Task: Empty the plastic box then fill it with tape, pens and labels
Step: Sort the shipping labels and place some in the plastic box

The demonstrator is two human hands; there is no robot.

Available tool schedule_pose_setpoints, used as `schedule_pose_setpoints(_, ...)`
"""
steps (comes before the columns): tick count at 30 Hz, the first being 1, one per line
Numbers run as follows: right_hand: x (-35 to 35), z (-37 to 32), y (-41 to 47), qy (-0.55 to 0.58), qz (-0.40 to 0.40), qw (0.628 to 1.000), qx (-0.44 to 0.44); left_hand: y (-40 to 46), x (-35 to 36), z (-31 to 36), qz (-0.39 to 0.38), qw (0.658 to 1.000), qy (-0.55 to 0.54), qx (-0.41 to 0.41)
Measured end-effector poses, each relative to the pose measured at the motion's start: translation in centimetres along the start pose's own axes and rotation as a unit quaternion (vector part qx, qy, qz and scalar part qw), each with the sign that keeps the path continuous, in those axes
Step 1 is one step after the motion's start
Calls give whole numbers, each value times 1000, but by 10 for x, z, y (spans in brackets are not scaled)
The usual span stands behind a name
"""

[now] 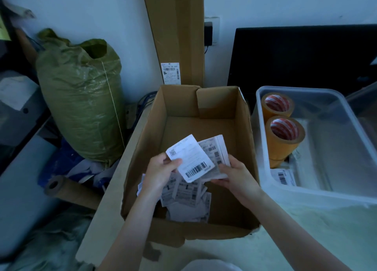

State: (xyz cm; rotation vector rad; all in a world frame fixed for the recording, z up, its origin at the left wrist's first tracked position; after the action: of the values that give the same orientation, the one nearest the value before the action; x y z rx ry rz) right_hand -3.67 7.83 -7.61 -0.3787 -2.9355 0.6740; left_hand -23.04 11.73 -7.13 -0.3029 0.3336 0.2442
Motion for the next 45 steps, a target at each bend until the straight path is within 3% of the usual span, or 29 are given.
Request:
schedule_pose_setpoints(4,-2,0,-3,8,-42,999,16,-3,9,4,-11,997,46,59)
schedule_pose_setpoints(8,-3,-2,-6,-69,-52,996,-16,-6,21,7,-64,991,85,85)
schedule_pose_setpoints(10,-6,-3,-6,-81,-18,996,-37,-5,25,4,-48,994,74,66)
schedule_pose_setpoints(12,-13,-5,-5,-78,50,993,-72,9,24,-11,16,997,68,20)
schedule_pose_setpoints(14,-19,-8,-5,-45,99,990,-87,26,28,-36,39,991,127,-19)
schedule_pose_setpoints(18,-25,-12,-3,13,126,989,-72,47,46,-86,-25,936,343,-78)
schedule_pose_setpoints(21,-26,-12,-3,46,129,989,-56,44,58,-96,-51,894,441,-59)
schedule_pose_setpoints(27,-26,-13,-4,90,135,986,-43,42,69,-100,-75,909,407,-52)
schedule_pose_setpoints(30,-25,-12,-3,61,143,986,-60,48,60,-99,-82,899,428,-40)
schedule_pose_setpoints(34,-24,-11,-1,18,148,986,-77,58,46,-84,-75,916,392,-49)
schedule_pose_setpoints(40,-21,-7,0,-43,144,983,-103,44,11,-14,9,989,140,-40)
schedule_pose_setpoints(45,-14,-5,-1,-31,105,992,-69,15,6,26,-1,999,37,-22)
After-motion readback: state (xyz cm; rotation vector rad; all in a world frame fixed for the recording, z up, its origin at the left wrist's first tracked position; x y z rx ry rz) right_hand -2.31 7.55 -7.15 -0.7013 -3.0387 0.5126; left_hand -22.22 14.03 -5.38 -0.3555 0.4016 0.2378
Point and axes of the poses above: each hand's wrist, its own y-axis towards the middle knuckle, its own x-axis out of the palm, z = x × y, the point moved 4 cm from there along y, towards the middle knuckle, and after that the axes turned 15 degrees about z, right-handed, at the moved point
